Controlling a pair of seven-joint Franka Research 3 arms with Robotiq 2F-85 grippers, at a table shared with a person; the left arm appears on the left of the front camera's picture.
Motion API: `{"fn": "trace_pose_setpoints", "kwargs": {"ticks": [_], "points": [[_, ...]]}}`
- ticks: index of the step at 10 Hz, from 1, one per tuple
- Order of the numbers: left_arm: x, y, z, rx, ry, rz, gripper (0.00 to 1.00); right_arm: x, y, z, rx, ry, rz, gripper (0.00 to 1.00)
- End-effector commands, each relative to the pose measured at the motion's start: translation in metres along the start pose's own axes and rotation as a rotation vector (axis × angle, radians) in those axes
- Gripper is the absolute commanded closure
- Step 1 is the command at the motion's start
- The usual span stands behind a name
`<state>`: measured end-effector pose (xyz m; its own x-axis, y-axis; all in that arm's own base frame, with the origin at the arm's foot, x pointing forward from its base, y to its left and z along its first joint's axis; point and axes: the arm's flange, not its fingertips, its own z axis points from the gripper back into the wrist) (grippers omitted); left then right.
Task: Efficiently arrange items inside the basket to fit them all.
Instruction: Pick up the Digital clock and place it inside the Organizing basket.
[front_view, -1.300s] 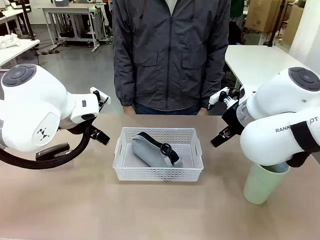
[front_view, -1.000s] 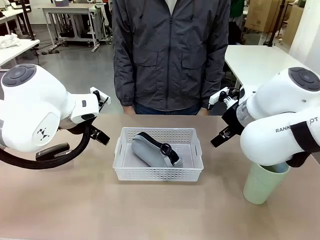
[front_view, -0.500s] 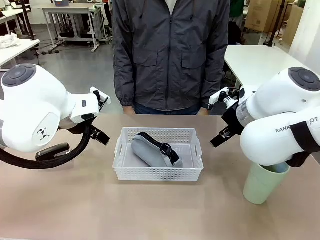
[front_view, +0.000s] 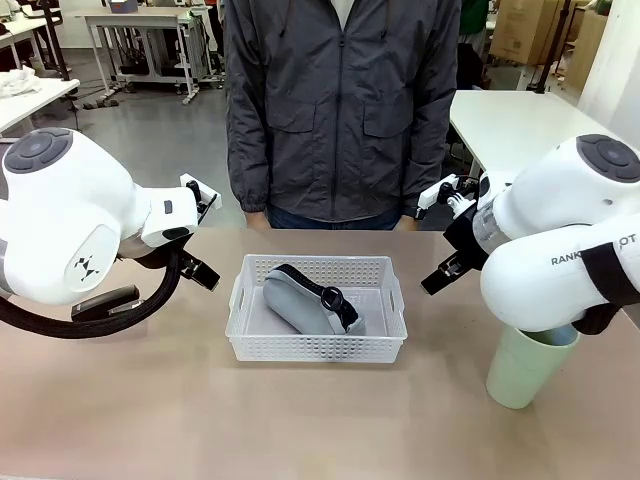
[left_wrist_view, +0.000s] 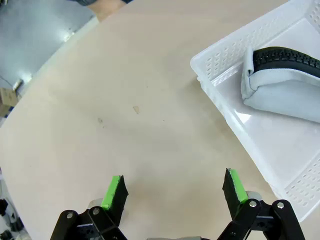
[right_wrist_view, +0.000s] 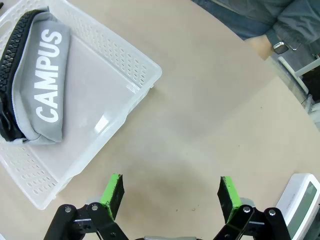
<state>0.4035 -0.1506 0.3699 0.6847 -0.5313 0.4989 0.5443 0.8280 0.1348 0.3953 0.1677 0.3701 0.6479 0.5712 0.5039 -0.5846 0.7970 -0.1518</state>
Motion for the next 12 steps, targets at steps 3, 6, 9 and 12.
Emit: {"fn": "trace_pose_setpoints", "kwargs": {"ticks": [3, 6, 9, 12], "points": [[0.0, 0.002, 0.017, -0.102, -0.066, 0.058, 0.0, 0.004, -0.009, 0.017, 0.135, 0.014, -0.085, 0.0], [-0.003, 0.014, 0.063, -0.529, -0.252, 0.255, 0.0, 0.017, -0.016, 0.066, 0.515, -0.004, -0.221, 0.0], [-0.024, 0.045, 0.12, -0.798, -0.385, 0.452, 0.0, -0.008, -0.064, 0.125, 0.95, -0.177, -0.267, 0.0], [-0.103, 0.098, 0.18, -0.824, -0.607, 0.648, 0.0, -0.076, -0.138, 0.161, 0.978, -0.31, -0.473, 0.0]]}}
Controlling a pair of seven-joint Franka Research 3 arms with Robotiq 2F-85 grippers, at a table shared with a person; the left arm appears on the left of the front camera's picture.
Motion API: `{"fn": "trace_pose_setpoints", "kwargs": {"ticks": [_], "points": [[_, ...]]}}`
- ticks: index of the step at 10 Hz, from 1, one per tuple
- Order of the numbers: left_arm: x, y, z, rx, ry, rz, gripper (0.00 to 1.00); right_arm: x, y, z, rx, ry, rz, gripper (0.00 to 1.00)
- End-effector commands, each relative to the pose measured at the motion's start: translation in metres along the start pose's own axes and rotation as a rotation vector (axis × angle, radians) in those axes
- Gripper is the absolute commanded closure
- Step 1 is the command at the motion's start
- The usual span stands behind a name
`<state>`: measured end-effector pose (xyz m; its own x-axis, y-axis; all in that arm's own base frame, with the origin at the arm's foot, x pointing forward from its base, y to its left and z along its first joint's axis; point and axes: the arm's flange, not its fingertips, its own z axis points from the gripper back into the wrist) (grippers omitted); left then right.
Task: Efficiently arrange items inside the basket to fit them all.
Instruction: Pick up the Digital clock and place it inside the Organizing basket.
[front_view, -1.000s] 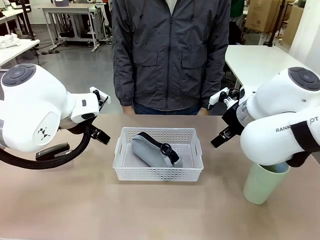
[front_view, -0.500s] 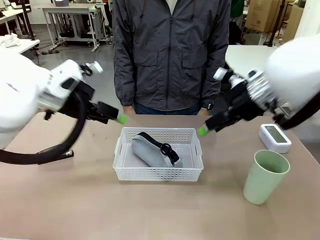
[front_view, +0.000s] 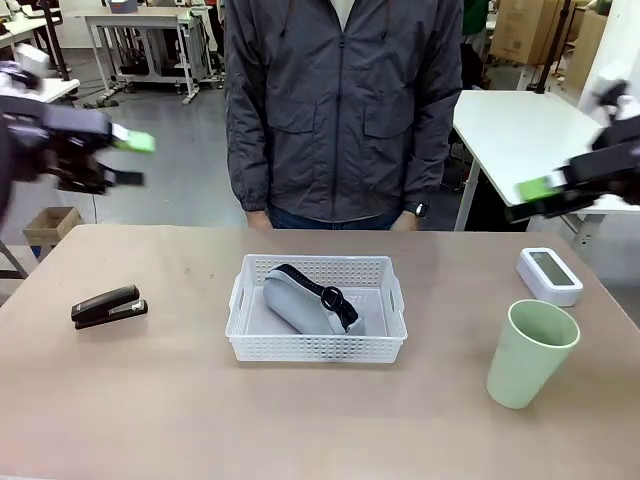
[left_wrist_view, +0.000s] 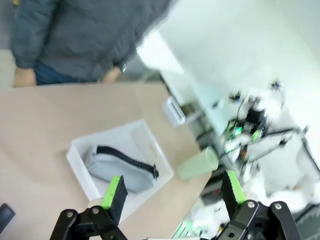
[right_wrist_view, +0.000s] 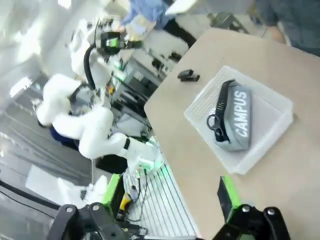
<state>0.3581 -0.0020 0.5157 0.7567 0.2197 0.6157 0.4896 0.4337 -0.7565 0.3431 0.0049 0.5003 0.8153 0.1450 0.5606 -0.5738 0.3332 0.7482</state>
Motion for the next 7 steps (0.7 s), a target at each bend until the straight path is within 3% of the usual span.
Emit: {"fn": "trace_pose_setpoints", "kwargs": {"ticks": [1, 3, 4, 7], "points": [[-0.067, 0.011, 0.069, 0.0, -0.178, 0.064, 0.0, -0.024, -0.029, 0.052, -0.011, -0.155, -0.095, 0.0], [-0.084, 0.03, 0.096, 0.01, -0.312, 0.161, 0.0, -0.06, -0.051, 0.104, -0.03, -0.307, -0.198, 0.0], [-0.092, 0.038, 0.098, 0.023, -0.333, 0.197, 0.0, -0.074, -0.064, 0.122, -0.019, -0.352, -0.239, 0.0], [-0.112, 0.061, 0.088, 0.033, -0.267, 0.262, 0.0, -0.104, -0.085, 0.139, -0.017, -0.427, -0.294, 0.0]]}}
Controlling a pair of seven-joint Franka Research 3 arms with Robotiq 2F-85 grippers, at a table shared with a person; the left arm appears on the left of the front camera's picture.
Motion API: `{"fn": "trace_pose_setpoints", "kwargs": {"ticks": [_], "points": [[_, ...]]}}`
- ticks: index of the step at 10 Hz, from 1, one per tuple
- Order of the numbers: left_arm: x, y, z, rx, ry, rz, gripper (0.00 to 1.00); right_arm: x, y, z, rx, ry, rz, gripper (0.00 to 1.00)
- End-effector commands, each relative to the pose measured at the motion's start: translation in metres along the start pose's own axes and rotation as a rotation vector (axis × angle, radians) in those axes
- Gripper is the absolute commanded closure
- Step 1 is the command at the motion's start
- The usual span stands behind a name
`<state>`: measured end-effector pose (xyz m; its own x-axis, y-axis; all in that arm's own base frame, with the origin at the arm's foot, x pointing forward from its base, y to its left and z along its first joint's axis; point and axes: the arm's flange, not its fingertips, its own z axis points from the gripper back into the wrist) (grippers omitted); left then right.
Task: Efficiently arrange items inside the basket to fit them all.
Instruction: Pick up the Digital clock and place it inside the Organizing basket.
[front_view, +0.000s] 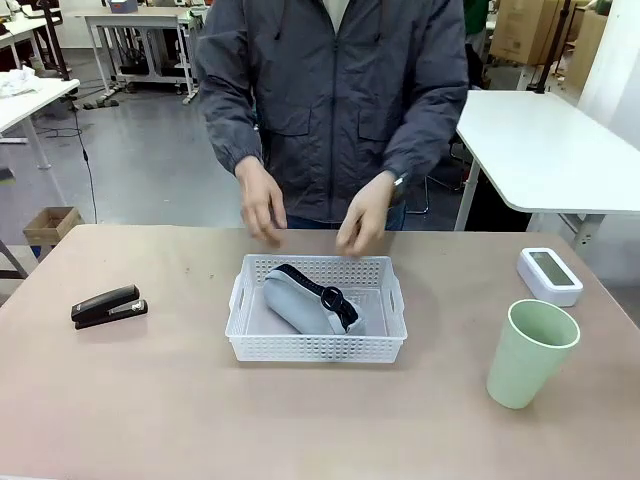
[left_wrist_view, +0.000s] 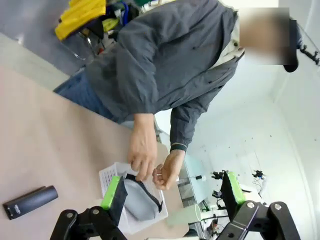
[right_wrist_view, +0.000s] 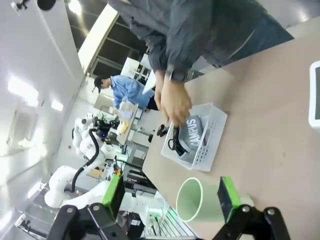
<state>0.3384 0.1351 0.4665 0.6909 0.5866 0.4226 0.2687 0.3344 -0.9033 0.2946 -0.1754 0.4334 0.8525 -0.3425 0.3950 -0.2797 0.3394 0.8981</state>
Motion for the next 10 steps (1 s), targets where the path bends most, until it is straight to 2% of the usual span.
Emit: {"fn": "trace_pose_setpoints", "kwargs": {"ticks": [1, 4, 5, 6, 10], "points": [[-0.112, 0.008, 0.007, 0.068, 0.094, -0.075, 0.0, -0.008, -0.008, -0.005, 0.03, -0.03, 0.019, 0.0], [-0.135, -0.001, 0.013, 0.062, -0.02, -0.09, 0.0, -0.016, -0.019, -0.002, -0.014, -0.072, -0.02, 0.0], [-0.138, 0.0, 0.008, 0.112, -0.034, -0.098, 0.0, -0.019, -0.022, -0.006, -0.096, -0.079, 0.0, 0.0], [-0.006, 0.022, -0.001, 0.084, 0.052, -0.057, 0.0, -0.003, -0.02, 0.009, -0.006, -0.042, -0.042, 0.0], [-0.006, 0.022, -0.001, 0.084, 0.052, -0.057, 0.0, -0.003, -0.02, 0.009, -0.006, -0.042, -0.042, 0.0]]}}
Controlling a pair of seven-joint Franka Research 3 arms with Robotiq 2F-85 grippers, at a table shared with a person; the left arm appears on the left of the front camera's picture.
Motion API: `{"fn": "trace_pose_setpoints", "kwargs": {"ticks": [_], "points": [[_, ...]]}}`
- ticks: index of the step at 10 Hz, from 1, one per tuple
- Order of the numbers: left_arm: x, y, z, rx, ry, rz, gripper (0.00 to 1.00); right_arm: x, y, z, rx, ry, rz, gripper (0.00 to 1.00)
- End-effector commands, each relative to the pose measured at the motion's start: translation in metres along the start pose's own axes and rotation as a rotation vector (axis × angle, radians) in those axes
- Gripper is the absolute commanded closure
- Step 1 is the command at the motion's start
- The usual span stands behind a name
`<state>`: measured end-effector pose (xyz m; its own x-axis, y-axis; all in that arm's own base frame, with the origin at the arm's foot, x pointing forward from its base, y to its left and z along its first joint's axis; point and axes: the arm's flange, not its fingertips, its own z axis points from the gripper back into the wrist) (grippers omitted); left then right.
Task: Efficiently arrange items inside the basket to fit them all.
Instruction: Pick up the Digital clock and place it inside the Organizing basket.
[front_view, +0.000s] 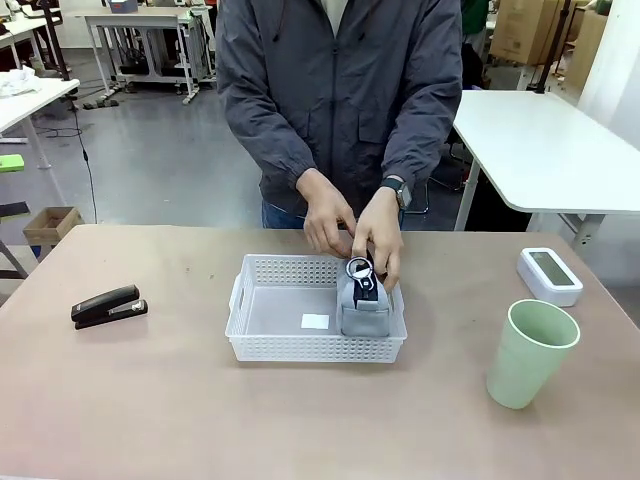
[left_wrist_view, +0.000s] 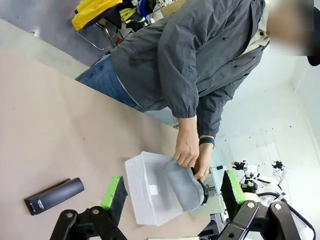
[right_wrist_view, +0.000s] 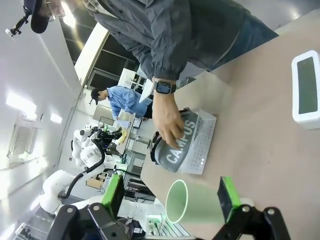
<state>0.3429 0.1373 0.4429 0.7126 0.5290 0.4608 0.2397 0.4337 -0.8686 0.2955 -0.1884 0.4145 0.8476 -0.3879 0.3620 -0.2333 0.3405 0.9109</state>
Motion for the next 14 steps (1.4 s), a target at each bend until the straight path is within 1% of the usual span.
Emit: {"fn": "trace_pose_setpoints", "kwargs": {"ticks": [1, 14], "points": [[-0.0003, -0.001, 0.002, -0.012, -0.001, -0.007, 0.0, -0.0004, 0.0015, 0.0014, 0.014, -0.006, 0.001, 0.0], [-0.0003, -0.001, 0.002, -0.012, -0.001, -0.007, 0.0, -0.0004, 0.0015, 0.0014, 0.014, -0.006, 0.001, 0.0]]}}
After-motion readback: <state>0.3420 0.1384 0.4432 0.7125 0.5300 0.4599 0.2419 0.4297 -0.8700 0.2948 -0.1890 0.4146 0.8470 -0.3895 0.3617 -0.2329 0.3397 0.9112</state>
